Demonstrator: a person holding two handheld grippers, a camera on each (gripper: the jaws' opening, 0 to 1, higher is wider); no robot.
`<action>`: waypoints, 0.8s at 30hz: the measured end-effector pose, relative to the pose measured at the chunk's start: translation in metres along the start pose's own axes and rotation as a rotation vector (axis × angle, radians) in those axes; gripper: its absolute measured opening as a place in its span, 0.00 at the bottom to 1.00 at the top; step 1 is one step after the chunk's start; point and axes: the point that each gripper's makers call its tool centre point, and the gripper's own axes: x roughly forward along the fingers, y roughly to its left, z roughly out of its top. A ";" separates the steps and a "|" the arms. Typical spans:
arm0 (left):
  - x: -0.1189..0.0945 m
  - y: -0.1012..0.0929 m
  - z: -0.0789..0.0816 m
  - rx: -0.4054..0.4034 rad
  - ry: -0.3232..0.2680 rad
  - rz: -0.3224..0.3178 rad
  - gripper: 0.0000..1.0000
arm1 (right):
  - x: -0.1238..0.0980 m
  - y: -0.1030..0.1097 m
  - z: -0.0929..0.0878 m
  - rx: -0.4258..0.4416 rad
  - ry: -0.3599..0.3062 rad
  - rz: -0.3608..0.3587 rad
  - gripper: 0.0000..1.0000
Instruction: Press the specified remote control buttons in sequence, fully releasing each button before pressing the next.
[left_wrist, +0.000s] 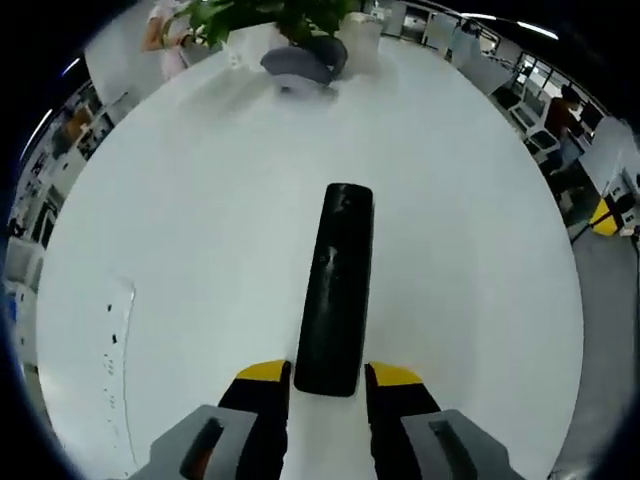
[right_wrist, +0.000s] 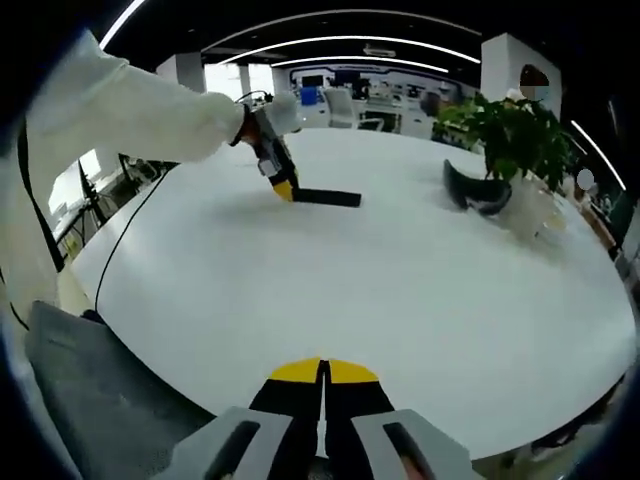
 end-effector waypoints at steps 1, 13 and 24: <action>0.001 -0.003 0.003 0.062 -0.013 -0.010 0.25 | 0.000 0.000 0.000 -0.001 0.001 0.000 0.00; 0.002 -0.017 0.001 -0.011 0.027 -0.006 0.23 | -0.002 0.000 0.000 -0.010 -0.009 0.000 0.00; 0.003 -0.034 -0.002 -0.017 0.068 0.003 0.23 | -0.002 0.002 0.002 -0.012 -0.021 0.006 0.00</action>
